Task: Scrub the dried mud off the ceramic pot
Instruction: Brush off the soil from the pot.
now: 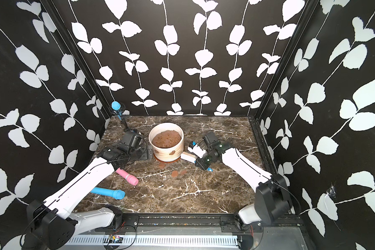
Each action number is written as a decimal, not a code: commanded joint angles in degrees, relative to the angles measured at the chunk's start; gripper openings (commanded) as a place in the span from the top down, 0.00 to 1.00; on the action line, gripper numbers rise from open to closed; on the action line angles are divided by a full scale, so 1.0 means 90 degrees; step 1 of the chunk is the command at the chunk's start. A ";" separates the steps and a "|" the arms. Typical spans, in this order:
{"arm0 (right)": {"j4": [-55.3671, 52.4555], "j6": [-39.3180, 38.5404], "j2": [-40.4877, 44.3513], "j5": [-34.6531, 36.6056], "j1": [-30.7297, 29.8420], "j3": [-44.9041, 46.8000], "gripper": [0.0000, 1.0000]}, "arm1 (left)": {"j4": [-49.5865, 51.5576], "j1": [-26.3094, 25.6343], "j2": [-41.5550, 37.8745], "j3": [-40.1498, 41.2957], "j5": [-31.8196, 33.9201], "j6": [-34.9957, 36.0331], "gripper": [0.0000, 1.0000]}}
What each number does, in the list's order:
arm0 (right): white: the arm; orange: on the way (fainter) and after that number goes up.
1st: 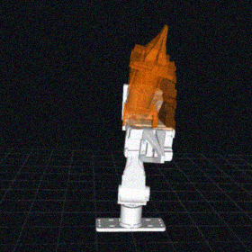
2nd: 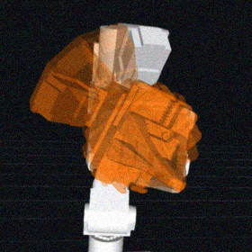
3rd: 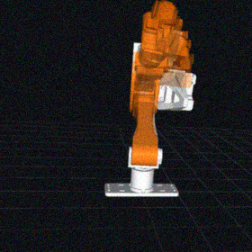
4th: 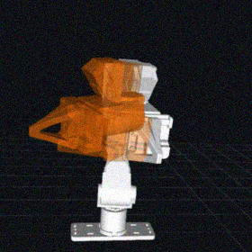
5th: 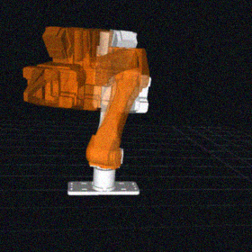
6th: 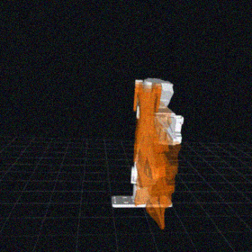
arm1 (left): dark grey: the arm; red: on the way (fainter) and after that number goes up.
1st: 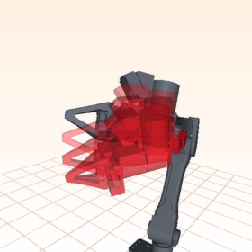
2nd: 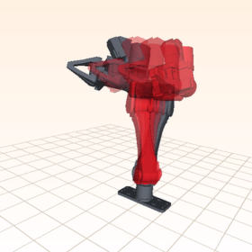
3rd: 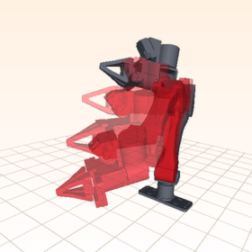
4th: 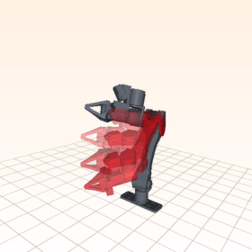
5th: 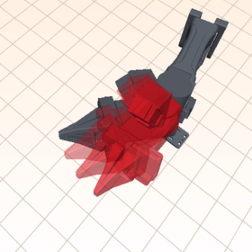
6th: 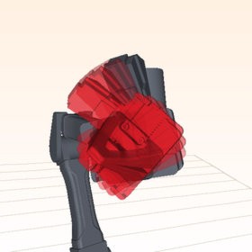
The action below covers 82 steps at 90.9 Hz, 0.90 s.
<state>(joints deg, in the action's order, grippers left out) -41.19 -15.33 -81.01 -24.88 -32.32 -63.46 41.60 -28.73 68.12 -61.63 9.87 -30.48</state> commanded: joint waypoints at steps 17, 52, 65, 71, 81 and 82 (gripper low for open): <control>0.0211 0.0574 -0.0890 -0.0123 -0.0865 -0.1134 1.00 | -0.0013 0.0009 -0.0075 -0.0032 0.0010 -0.0132 0.02; 0.0839 0.1929 -0.1293 -0.0035 0.0108 -0.0748 1.00 | -0.0112 0.0009 -0.0221 0.0213 -0.0020 -0.0157 0.02; 0.0844 0.1813 -0.0733 0.0042 0.0350 -0.0188 1.00 | -0.0124 0.0009 -0.0167 0.0146 -0.0143 0.0077 0.02; 0.0670 0.1601 -0.0509 -0.0025 0.0404 -0.0037 1.00 | -0.0151 0.0009 -0.0165 0.0077 -0.0328 0.0341 0.02; 0.0229 0.1314 -0.0019 -0.0166 0.0400 0.0200 1.00 | -0.0182 0.0009 -0.0253 -0.0133 -0.0797 0.0998 0.02; 0.0186 0.1304 0.0048 -0.0165 0.0403 0.0222 1.00 | -0.0200 0.0009 -0.0263 -0.0163 -0.0893 0.1104 0.02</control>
<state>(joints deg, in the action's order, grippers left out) -36.97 -1.10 -85.78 -25.23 -28.14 -62.92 41.01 -28.73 67.40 -60.60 7.27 -27.90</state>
